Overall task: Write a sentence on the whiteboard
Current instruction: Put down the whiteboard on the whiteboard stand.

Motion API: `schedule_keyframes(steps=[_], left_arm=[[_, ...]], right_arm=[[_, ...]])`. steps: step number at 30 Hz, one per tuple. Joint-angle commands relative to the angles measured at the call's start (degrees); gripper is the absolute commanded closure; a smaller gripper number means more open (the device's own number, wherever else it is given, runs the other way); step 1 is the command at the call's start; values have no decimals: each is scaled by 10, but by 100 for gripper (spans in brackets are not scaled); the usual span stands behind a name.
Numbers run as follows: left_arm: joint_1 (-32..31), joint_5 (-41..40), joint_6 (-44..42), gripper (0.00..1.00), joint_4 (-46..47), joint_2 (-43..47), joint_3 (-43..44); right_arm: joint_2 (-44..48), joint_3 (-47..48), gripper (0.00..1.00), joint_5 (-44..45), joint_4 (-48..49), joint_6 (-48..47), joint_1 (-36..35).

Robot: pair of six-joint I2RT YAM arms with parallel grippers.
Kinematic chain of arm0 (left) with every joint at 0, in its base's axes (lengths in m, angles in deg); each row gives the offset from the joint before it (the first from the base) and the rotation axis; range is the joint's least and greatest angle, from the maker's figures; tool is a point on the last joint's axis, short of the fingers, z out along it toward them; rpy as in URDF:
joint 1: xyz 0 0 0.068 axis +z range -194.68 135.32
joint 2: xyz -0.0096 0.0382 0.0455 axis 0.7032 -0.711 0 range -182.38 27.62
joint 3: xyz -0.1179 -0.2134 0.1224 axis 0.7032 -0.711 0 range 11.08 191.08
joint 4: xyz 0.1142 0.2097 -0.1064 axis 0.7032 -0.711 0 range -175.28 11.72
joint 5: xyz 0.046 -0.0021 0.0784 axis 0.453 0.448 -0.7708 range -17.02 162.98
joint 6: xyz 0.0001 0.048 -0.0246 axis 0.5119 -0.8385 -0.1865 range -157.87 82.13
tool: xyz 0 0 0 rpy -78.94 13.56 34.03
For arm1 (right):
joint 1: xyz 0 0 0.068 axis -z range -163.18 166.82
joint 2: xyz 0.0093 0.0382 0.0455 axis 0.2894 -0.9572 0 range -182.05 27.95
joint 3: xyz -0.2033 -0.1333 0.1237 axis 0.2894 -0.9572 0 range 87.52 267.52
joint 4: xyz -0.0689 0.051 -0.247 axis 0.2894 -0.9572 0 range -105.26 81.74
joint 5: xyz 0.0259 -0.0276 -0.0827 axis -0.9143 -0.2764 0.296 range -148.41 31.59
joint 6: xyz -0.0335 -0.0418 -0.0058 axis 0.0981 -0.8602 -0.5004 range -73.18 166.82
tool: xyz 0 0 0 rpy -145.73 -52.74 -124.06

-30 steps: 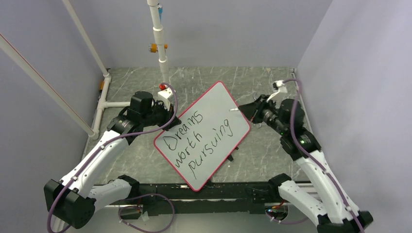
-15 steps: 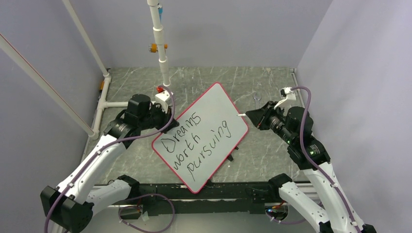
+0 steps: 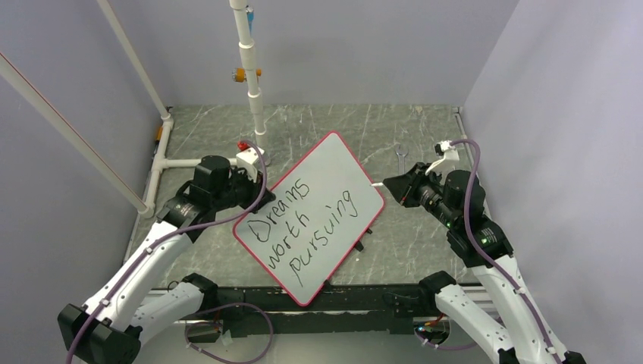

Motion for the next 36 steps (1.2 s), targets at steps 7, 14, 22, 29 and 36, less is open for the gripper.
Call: schedule_keyframes(steps=[7,14,22,29,36], left_arm=[[-9,-54,-33,78,-54,-19,-32],[-9,-54,-30,72,-47,-12,-34],[-9,-55,-28,63,-46,-18,-22],[-9,-58,-24,58,-43,-20,-19],[-9,-61,-21,52,-42,-22,-6]], right_arm=[[17,-16,100,18,1,-15,0],[20,-27,100,19,1,-18,-1],[18,-30,100,19,4,-22,0],[21,-35,100,19,1,-24,0],[22,-39,100,18,2,-25,0]])
